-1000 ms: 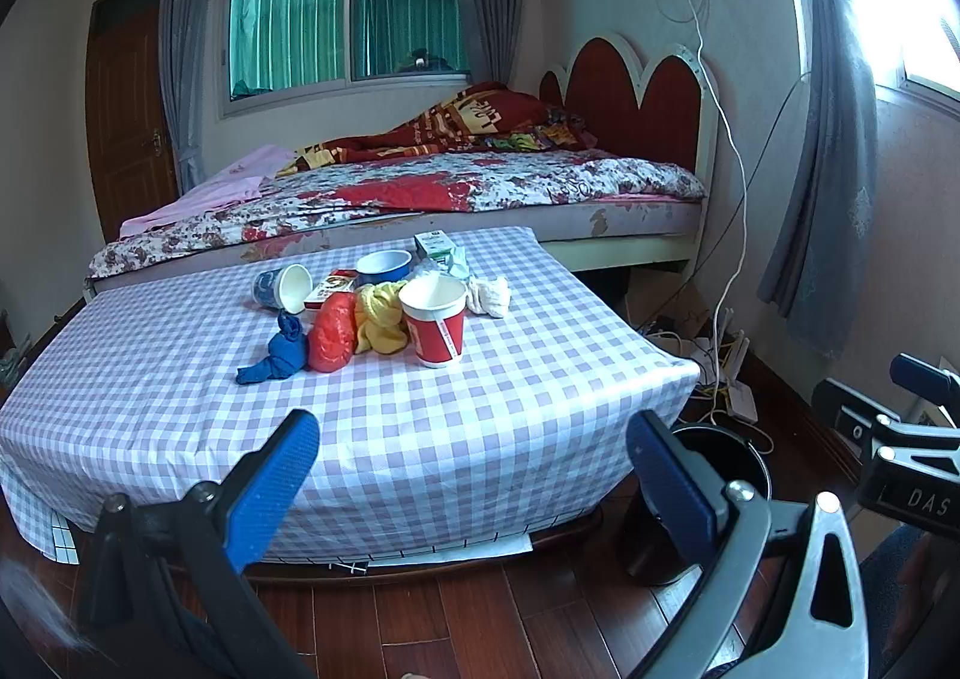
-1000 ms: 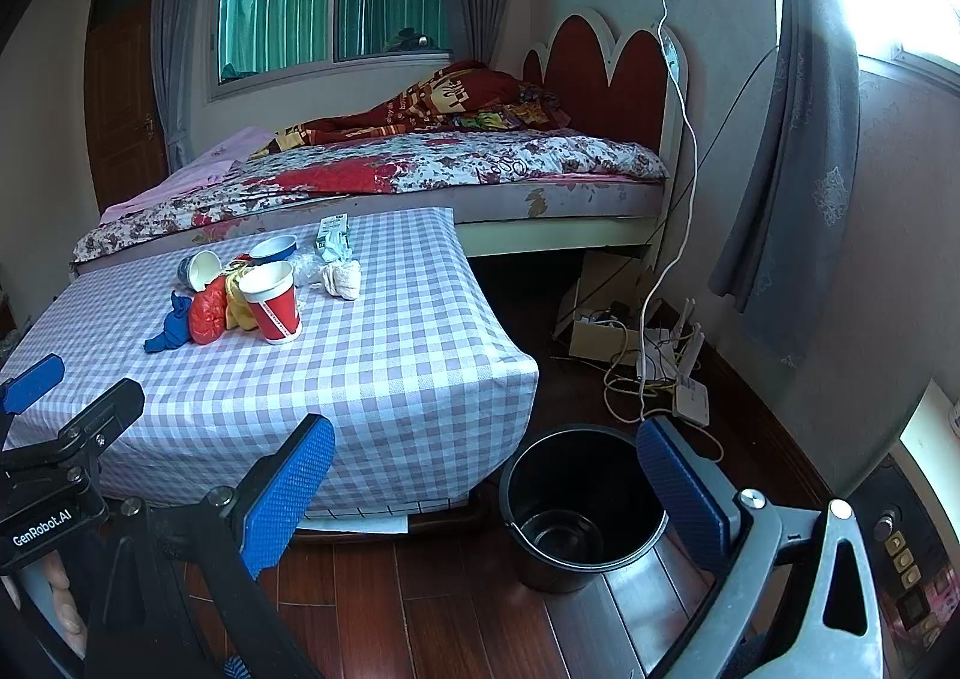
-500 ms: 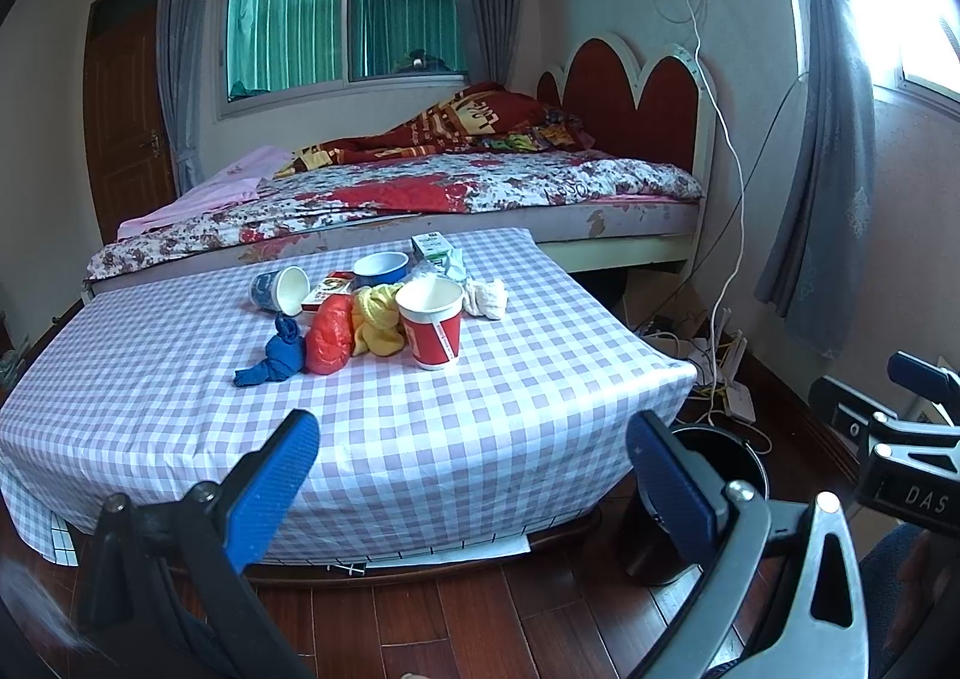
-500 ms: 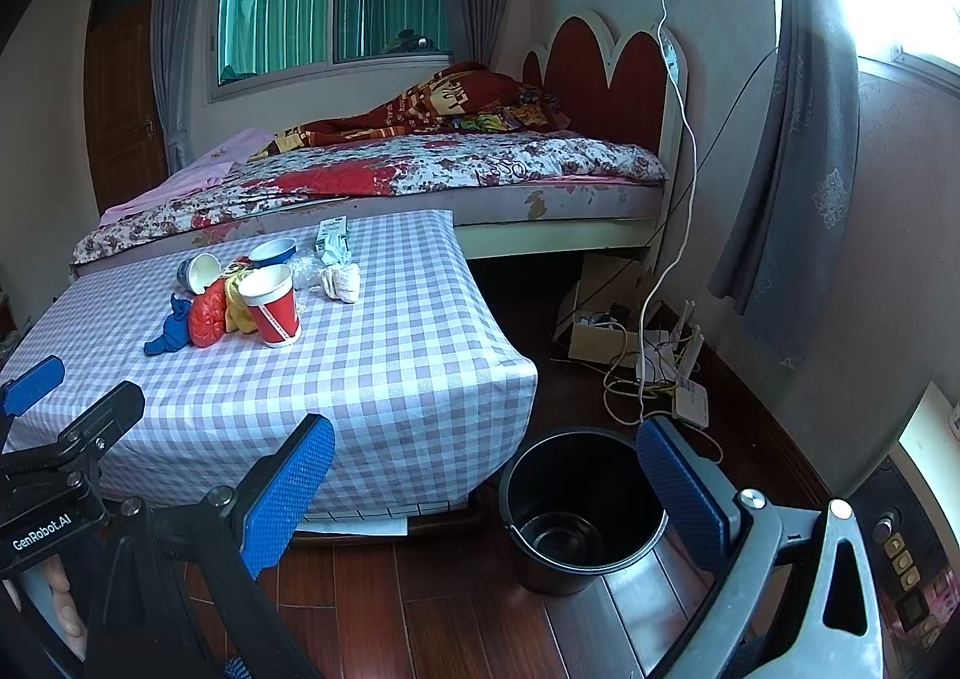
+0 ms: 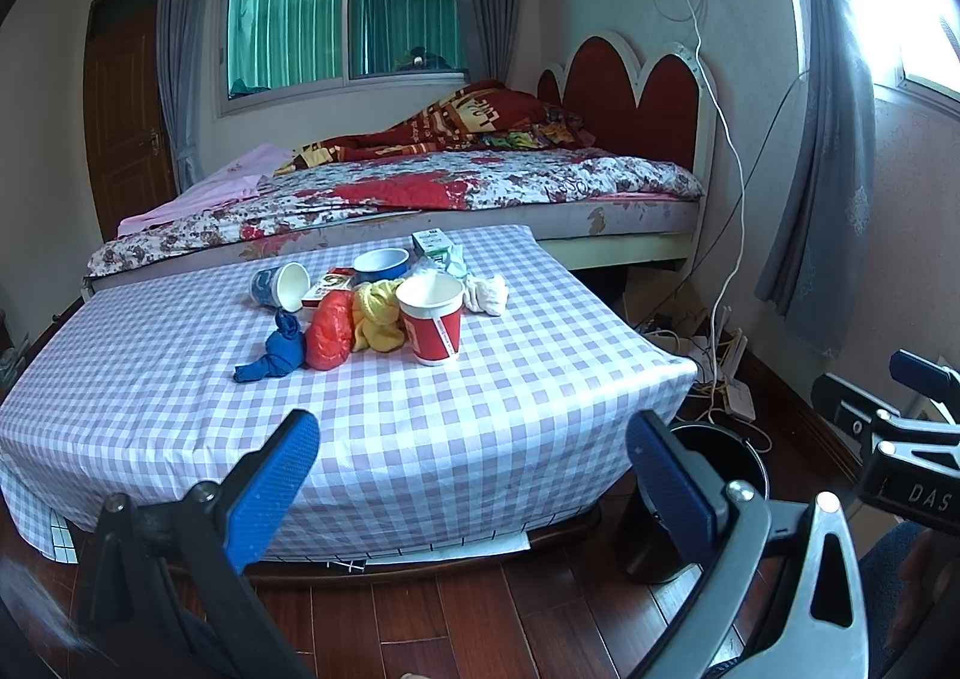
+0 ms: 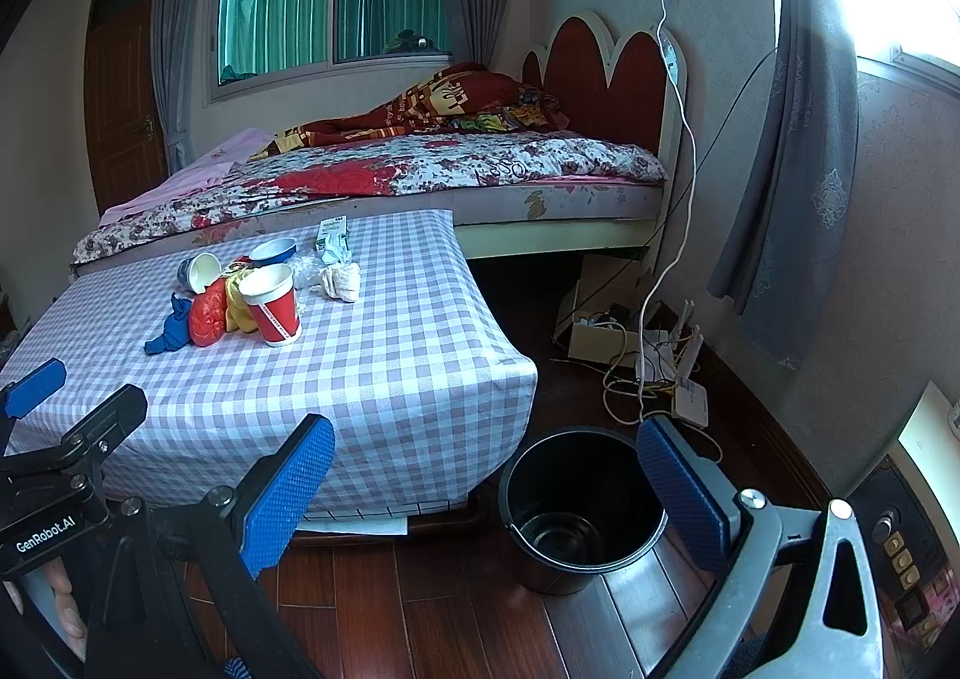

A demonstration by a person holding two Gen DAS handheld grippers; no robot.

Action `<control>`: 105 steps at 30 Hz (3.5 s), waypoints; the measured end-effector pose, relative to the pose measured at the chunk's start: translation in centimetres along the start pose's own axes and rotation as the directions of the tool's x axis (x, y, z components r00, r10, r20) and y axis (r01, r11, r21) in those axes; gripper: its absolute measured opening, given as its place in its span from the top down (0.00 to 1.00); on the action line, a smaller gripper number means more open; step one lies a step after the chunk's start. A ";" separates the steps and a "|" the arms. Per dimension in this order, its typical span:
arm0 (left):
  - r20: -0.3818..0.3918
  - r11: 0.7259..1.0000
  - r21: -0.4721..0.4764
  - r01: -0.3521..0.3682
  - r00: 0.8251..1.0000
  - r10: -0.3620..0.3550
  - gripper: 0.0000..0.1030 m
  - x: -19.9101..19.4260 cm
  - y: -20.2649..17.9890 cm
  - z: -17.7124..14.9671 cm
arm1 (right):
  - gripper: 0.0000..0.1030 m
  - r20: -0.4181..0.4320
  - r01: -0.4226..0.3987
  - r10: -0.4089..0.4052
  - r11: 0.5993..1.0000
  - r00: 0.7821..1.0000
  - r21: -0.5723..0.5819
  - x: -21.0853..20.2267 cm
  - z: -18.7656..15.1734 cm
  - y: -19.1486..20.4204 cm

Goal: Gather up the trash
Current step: 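Grasp the blue cloth with the left tool while the right tool grasps the red-white paper cup, then carry the blue cloth and paper cup to the black bin and release both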

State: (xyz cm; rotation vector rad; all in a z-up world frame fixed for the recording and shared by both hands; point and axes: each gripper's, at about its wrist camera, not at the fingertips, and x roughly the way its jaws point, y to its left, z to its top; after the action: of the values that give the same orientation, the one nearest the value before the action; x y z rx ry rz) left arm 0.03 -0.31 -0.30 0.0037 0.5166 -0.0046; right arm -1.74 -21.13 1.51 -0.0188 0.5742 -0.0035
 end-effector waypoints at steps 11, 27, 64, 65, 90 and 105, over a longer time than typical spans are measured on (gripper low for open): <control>-0.008 0.999 -0.010 -0.044 0.999 0.044 0.01 0.8 1.3 -0.3 | 0.01 -0.018 -0.079 0.078 0.997 0.997 -0.019 1.3 -0.4 0.9; -0.062 0.973 -0.108 -0.202 0.979 0.197 0.01 5.4 10.4 -0.2 | 0.16 -0.053 -0.287 0.283 0.950 0.958 -0.124 9.5 2.0 9.8; -0.222 0.969 -0.205 -0.135 0.971 0.088 0.56 26.1 20.4 2.0 | 0.43 -0.161 -0.330 0.299 0.917 0.941 -0.225 28.2 6.6 20.9; -0.217 0.970 -0.203 -0.137 0.972 0.092 0.57 25.9 20.4 2.1 | 0.43 -0.152 -0.328 0.299 0.917 0.942 -0.225 27.9 6.7 20.7; -0.046 0.980 -0.052 0.193 0.980 -0.195 0.57 16.2 3.5 4.9 | 0.43 0.013 -0.086 0.087 0.995 0.996 -0.055 15.0 4.2 0.5; -0.174 0.867 0.078 0.492 0.863 -0.474 0.57 15.7 -13.4 1.1 | 0.43 -0.074 0.070 -0.065 0.996 0.995 0.059 13.0 -2.0 -12.5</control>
State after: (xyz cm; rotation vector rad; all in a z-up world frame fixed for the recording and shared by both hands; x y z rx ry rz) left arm 14.19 -13.80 -7.11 -0.0089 0.6571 -0.5359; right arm 8.11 -33.73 -7.05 0.0220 0.6456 -0.0878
